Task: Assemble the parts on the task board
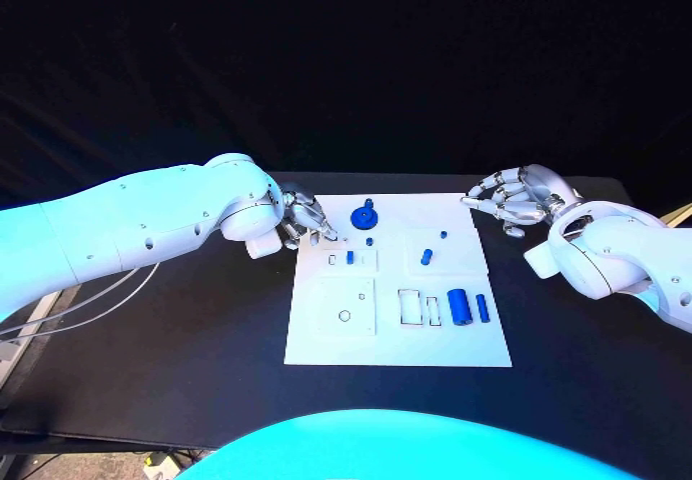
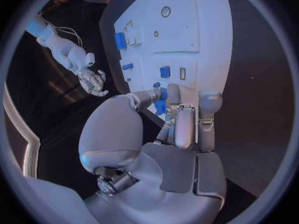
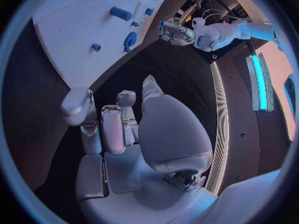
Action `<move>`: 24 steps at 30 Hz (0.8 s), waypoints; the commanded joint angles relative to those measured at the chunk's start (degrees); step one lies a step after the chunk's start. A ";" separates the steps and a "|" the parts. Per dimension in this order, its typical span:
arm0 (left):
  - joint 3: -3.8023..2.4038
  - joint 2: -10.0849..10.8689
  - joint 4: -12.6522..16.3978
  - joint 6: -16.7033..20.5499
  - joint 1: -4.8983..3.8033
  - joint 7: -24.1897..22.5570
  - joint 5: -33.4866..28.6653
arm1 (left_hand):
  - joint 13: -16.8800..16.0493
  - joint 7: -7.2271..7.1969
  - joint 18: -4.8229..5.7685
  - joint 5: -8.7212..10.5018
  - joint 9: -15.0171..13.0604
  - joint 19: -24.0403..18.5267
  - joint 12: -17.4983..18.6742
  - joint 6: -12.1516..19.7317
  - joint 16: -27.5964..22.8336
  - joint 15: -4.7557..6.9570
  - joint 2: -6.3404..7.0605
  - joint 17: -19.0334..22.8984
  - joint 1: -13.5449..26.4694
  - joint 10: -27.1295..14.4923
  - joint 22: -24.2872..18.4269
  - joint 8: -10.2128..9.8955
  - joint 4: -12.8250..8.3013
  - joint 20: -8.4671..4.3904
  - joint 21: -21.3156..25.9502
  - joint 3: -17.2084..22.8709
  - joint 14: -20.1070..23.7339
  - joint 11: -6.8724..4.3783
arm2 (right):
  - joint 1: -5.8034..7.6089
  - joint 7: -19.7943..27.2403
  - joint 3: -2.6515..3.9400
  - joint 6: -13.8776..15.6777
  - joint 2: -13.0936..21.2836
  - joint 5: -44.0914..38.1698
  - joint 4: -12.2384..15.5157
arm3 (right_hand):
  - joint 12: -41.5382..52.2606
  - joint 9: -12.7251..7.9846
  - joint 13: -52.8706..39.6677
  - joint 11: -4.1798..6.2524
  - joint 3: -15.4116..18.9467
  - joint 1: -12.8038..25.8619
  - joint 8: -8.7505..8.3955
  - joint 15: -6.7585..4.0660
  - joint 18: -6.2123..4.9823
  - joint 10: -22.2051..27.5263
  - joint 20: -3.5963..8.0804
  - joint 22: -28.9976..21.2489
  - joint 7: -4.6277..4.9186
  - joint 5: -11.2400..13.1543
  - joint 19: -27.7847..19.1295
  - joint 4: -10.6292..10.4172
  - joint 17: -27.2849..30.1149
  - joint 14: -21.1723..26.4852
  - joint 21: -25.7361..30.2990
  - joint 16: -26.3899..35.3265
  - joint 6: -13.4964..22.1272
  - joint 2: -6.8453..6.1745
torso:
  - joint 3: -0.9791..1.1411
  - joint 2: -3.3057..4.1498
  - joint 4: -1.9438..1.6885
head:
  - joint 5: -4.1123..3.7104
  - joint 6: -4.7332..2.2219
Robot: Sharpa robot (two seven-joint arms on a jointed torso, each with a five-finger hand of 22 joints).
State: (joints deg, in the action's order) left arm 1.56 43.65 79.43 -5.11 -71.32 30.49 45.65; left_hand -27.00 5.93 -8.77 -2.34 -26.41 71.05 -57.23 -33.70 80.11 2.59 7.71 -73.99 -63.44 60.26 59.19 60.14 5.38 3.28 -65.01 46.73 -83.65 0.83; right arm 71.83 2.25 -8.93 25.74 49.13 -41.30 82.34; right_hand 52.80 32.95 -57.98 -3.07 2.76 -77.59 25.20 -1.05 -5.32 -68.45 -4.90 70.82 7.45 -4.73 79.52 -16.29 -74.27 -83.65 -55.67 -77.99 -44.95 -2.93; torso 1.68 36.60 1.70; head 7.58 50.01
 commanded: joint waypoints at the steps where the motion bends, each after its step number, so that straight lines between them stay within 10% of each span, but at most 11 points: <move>1: 0.41 -0.77 -0.89 -0.62 -0.50 0.08 -0.25 | 0.71 -1.62 1.76 -1.77 -1.25 1.23 0.29 -4.90 1.10 0.63 -2.28 -3.81 1.29 2.43 1.27 2.04 -0.87 -0.07 -1.34 6.65 -2.11 -0.69 | -0.03 0.03 0.01 -0.15 -0.09 -0.10 -0.03 | 0.09 0.84 0.37 0.37 2.88 1.16 -0.59 -0.50 -0.95 0.54 0.51 -0.35 -0.07 0.46 0.50 -0.11 -1.66 -2.71 1.36 0.67 -0.35 1.67 | -0.03 0.00 0.04 | 0.17 -0.01; 10: 2.39 -3.04 -4.22 -2.78 -2.03 0.33 -2.37 | 1.05 -2.21 2.38 -1.80 -0.58 3.20 0.87 -6.87 2.48 1.11 -3.22 -5.67 3.21 4.25 4.05 1.44 -2.09 -0.49 -3.72 6.82 -3.04 -1.24 | -0.03 0.01 0.00 -0.12 -0.25 -0.10 -0.12 | 0.09 0.84 0.37 0.37 2.88 1.16 -0.59 -0.50 -0.95 0.54 0.51 -0.35 -0.07 0.46 0.50 -0.11 -1.66 -2.71 1.36 0.67 -0.35 1.67 | -0.04 0.04 0.03 | 0.34 -0.01; 24: 3.63 -5.26 -7.46 -11.62 -3.25 1.17 -3.53 | 1.15 -2.52 2.59 -1.77 -0.13 3.71 1.19 -8.08 3.65 1.34 -3.82 -7.25 4.39 5.34 5.01 0.93 -3.58 -0.73 -4.54 6.87 -3.64 -1.53 | -0.03 -0.02 0.00 -0.08 -0.41 -0.10 -0.21 | 0.09 0.84 0.37 0.37 2.88 1.16 -0.59 -0.50 -0.95 0.54 0.51 -0.35 -0.07 0.46 0.50 -0.11 -1.66 -2.71 1.36 0.67 -0.35 1.67 | -0.08 0.09 0.05 | 0.42 -0.01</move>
State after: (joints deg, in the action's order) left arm 5.18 38.68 72.21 -15.51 -74.39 31.53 42.26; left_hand -26.48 5.59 -6.64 -2.28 -26.10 73.92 -56.69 -34.01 82.33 3.20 6.80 -73.99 -60.12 63.43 62.97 59.88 3.26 2.67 -68.77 47.46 -83.65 -0.11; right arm 71.83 2.17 -8.95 25.76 48.80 -41.30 82.13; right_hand 52.80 32.95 -57.91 -3.07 2.76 -77.59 25.20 -1.05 -5.32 -68.45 -4.90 70.82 7.45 -4.73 79.52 -16.29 -74.27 -83.65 -55.67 -77.99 -44.96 -2.93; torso 1.60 36.67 1.72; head 7.98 50.01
